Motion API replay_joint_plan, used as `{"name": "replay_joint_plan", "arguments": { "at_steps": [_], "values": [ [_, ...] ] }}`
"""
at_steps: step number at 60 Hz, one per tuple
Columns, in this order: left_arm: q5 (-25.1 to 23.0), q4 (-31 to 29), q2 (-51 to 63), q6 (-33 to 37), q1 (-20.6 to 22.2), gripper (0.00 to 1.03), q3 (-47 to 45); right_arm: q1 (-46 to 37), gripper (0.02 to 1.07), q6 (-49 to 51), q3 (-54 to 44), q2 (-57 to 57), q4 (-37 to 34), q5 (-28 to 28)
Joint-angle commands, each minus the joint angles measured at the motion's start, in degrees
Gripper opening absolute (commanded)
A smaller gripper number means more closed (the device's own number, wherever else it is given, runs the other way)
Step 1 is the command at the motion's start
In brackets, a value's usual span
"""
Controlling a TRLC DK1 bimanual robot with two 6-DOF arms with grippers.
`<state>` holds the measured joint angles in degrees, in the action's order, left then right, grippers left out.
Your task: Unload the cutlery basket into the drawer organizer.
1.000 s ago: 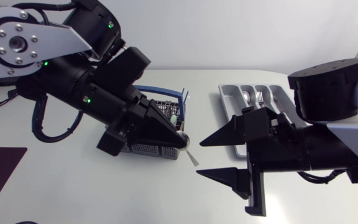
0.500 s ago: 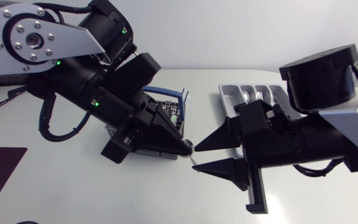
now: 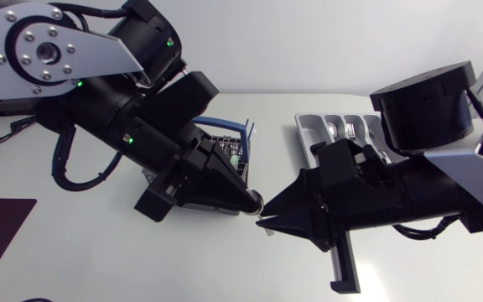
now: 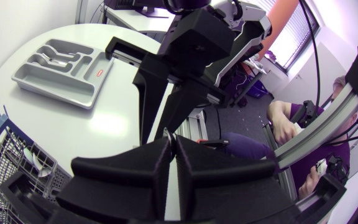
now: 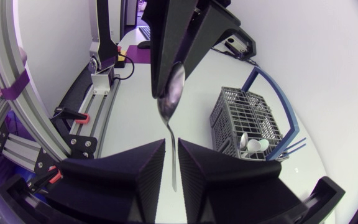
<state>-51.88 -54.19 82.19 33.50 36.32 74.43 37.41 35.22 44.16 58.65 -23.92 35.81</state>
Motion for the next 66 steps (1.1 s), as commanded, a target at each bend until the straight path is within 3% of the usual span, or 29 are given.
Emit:
{"name": "replay_joint_plan", "arguments": {
  "at_steps": [1,9,29,39,43,50,58,66],
  "values": [
    [-0.94,-0.83,0.78,1.66,0.60,0.06,1.59,0.56,0.18,1.16,1.19,0.85,-0.51,0.57],
    [-0.94,-0.91,0.78,1.75,0.51,0.06,1.42,0.65,0.08,1.16,1.37,1.29,-0.51,0.57],
    [-0.94,-0.47,1.04,1.66,-1.51,0.09,2.03,0.47,0.08,0.99,1.54,1.38,-1.30,0.22],
    [-2.97,1.02,1.48,-0.62,-4.59,0.62,4.14,0.56,0.08,0.81,0.66,1.29,-1.92,-0.04],
    [-4.20,3.04,1.30,-2.73,-5.91,0.75,4.49,0.47,0.08,0.90,0.05,1.29,-1.92,-0.39],
    [-4.81,10.07,0.25,-9.94,-8.72,0.83,3.70,-1.20,0.08,2.39,-0.83,0.59,-3.24,-0.92],
    [-4.02,15.35,-0.89,-13.81,-12.67,0.84,2.03,-6.12,0.08,5.91,-2.59,-1.88,-4.55,-1.45],
    [1.96,18.33,-2.74,-11.35,-14.08,0.84,-1.57,-14.91,0.08,12.33,-4.70,-3.28,-5.52,-2.59]
  ]
}}
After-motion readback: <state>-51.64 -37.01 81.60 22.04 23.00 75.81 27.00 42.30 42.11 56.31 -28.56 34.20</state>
